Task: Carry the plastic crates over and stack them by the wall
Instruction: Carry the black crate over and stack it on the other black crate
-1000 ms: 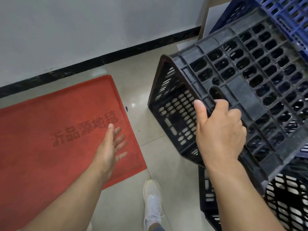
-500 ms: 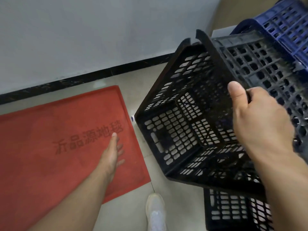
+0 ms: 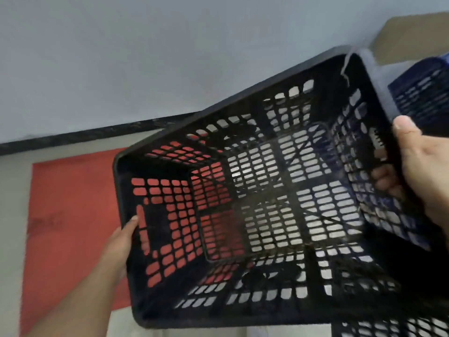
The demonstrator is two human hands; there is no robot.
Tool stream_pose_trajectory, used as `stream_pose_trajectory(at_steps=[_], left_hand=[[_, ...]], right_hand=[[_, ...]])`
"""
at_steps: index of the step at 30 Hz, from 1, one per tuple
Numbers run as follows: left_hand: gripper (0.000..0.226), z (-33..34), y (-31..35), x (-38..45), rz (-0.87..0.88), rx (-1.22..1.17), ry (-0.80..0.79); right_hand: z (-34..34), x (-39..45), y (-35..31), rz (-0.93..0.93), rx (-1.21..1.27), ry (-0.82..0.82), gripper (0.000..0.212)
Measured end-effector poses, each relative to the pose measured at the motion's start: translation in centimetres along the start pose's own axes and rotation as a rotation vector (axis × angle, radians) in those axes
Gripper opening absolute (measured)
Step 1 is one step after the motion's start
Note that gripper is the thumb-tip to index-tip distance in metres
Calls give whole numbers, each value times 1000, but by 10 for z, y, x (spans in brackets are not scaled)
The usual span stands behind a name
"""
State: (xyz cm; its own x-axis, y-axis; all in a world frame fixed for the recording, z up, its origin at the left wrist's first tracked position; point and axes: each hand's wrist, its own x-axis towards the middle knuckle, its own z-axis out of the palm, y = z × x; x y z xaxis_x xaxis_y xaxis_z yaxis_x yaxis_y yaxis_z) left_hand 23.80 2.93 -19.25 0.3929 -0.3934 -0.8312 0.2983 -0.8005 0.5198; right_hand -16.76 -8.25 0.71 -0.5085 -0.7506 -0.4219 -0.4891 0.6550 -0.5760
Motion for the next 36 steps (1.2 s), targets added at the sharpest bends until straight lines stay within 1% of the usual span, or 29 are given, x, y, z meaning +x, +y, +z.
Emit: stream_pose_trajectory(at_steps=[2,3,5,8,14,17,20,22,23,27,29,32,34,36], left_hand=[[38,-24,5,-4,26,-1,17],[34,-36,7,-8,31,-16,48],[28,-65,6,-13,36,-51,109],[26,-115,1,-22,36,-131,199],[11,-232,-17,-36,49,-277,351],[10,-292,-32,-41,56,-328,430],[19,-347,-52,-48,50,-380,512],[14,-382,-62,-55,56,-406,605],[10,-400,-65,-59,59,-409,655],[14,-478,-82,-75,54,-457,801],[15,-517,-94,-84,27,-500,842],[12,-569,-118,-95,-24,-581,880],[19,-597,-133,-100,-52,-656,904],[19,-620,-145,-106,-64,-722,931]], right_hand=[[23,-9,-14,-15,-42,4,64],[33,-14,-19,-37,-73,-15,58],[57,-25,-28,-73,-138,-71,52],[98,-48,-43,-42,-139,-110,51],[188,-103,-81,-80,-115,-216,44],[234,-139,-97,-161,-174,-292,38],[281,-184,-113,-246,-261,-330,33],[313,-220,-126,-275,-292,-347,28],[329,-239,-134,-289,-298,-353,27],[397,-314,-169,-372,-326,-447,30],[428,-354,-186,-442,-334,-511,27],[470,-412,-206,-538,-344,-552,23],[497,-446,-216,-588,-350,-590,21],[525,-473,-223,-627,-355,-631,20]])
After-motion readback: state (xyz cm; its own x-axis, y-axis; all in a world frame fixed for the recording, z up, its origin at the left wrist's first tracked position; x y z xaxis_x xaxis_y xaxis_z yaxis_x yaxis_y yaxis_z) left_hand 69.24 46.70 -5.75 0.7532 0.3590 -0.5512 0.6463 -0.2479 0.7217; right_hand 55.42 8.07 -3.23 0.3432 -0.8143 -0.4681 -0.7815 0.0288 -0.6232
